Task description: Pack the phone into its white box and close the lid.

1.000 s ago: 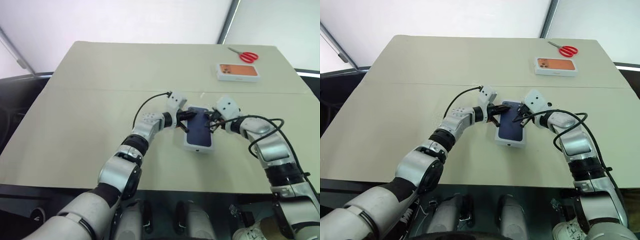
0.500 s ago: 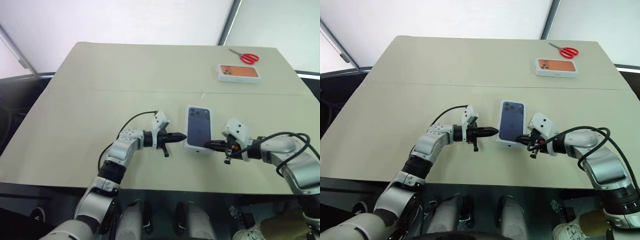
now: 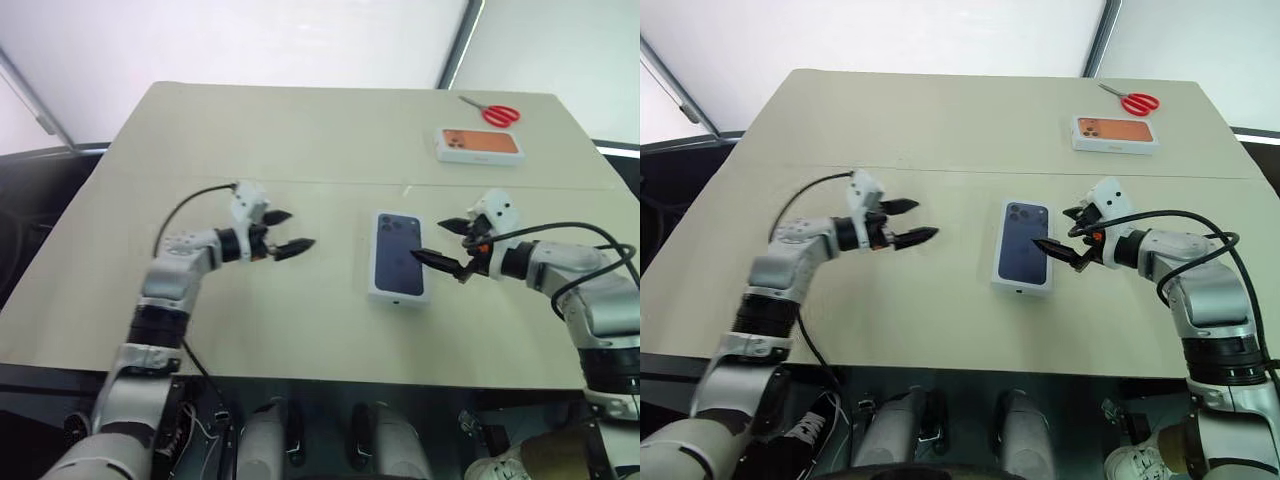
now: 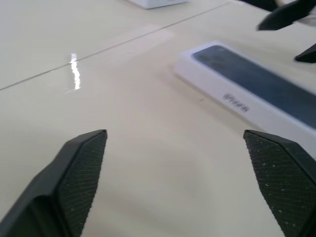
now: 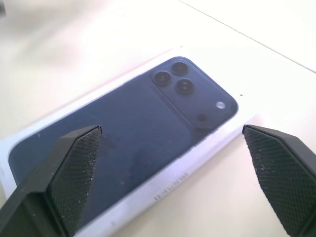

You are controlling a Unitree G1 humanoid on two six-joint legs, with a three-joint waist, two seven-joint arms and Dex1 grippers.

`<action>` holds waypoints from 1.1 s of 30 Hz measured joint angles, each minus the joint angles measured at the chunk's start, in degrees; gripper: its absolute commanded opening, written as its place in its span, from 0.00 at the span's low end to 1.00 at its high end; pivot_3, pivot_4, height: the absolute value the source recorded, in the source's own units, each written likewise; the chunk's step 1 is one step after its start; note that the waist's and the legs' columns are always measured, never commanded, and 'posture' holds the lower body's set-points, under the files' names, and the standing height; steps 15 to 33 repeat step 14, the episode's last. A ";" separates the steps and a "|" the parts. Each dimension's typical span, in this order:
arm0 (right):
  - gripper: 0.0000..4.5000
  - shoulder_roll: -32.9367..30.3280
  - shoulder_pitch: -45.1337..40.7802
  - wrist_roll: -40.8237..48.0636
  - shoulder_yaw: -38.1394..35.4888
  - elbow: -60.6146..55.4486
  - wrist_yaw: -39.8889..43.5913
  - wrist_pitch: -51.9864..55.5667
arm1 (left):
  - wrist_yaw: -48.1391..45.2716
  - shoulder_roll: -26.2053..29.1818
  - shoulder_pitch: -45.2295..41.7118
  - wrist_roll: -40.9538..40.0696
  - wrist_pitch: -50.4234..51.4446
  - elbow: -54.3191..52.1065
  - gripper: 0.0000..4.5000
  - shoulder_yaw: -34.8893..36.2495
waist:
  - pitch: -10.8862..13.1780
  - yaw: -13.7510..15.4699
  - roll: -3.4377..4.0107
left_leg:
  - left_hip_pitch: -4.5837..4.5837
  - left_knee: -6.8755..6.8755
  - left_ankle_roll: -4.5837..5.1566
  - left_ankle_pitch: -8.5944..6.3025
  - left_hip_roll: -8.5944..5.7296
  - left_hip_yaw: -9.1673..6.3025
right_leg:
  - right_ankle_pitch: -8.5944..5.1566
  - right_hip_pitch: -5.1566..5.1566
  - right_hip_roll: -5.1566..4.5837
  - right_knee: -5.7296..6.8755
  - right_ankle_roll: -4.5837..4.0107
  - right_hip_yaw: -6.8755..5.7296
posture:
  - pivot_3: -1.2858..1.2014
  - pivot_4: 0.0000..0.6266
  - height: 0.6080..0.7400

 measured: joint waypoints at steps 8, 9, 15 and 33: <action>1.00 -3.26 7.33 0.85 -4.19 0.42 8.35 -12.71 | -0.13 8.70 15.92 -1.98 -0.73 -10.68 0.99 6.42 | 0.02 0.31 0.02 | 0.04 -0.01 -0.14 -0.07 -0.01 0.01 | -0.01 0.05 -0.07 -0.03 -0.01 0.06 | 0.52 0.24 0.98; 1.00 -4.19 7.83 0.71 -4.38 0.73 9.24 -14.27 | 0.67 9.35 18.19 -1.97 -1.57 -12.01 0.99 7.24 | 0.02 0.29 0.02 | 0.07 -0.01 -0.18 -0.09 -0.01 0.00 | -0.02 0.05 -0.09 -0.03 -0.02 0.07 | 0.52 0.24 0.98; 1.00 -4.56 7.54 0.62 -4.56 3.85 11.23 -16.67 | 3.22 10.73 22.53 -2.64 -2.19 -15.88 0.99 10.03 | 0.02 0.39 0.03 | 0.08 -0.03 -0.20 -0.11 -0.01 0.00 | -0.04 0.02 -0.14 -0.05 -0.05 0.09 | 0.52 0.24 0.98; 1.00 -4.56 7.54 0.62 -4.56 3.85 11.23 -16.67 | 3.22 10.73 22.53 -2.64 -2.19 -15.88 0.99 10.03 | 0.02 0.39 0.03 | 0.08 -0.03 -0.20 -0.11 -0.01 0.00 | -0.04 0.02 -0.14 -0.05 -0.05 0.09 | 0.52 0.24 0.98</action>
